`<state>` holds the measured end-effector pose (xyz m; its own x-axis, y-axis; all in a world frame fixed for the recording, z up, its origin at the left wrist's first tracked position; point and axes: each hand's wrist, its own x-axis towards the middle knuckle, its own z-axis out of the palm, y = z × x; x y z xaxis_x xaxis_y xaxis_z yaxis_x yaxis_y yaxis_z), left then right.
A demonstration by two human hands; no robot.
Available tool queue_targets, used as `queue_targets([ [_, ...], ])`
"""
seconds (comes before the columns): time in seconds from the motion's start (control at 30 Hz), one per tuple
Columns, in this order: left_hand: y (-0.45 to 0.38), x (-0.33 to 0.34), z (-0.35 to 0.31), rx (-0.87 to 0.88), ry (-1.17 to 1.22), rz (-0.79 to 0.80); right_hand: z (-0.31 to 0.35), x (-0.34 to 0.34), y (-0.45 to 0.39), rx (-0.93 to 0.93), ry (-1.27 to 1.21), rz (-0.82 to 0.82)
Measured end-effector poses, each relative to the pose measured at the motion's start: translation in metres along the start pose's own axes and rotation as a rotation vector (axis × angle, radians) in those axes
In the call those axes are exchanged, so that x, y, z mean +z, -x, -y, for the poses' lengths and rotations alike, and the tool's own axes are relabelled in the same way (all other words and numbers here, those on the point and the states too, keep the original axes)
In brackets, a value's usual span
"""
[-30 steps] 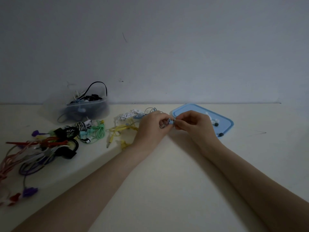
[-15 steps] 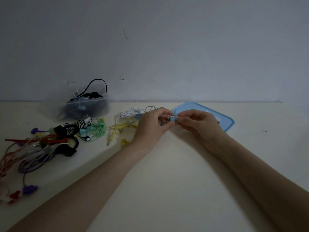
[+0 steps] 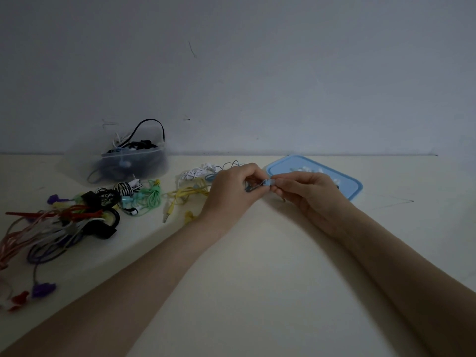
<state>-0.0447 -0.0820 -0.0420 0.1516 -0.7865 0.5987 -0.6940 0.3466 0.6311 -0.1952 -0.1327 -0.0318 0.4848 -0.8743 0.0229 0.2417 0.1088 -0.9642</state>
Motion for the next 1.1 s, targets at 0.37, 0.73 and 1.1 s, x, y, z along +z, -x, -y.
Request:
queue_targets([
  [0.37, -0.001, -0.002, 0.001, 0.001, 0.057, 0.047, 0.008, 0.002, 0.001, 0.222, -0.137, 0.009],
  [0.73, -0.005, -0.001, 0.004, -0.054, 0.150, 0.067, 0.010, 0.004, -0.002, 0.281, -0.139, 0.026],
  [1.1, -0.003, 0.000, 0.003, -0.213, 0.426, 0.094, 0.002, 0.002, -0.003, 0.204, -0.169, 0.054],
])
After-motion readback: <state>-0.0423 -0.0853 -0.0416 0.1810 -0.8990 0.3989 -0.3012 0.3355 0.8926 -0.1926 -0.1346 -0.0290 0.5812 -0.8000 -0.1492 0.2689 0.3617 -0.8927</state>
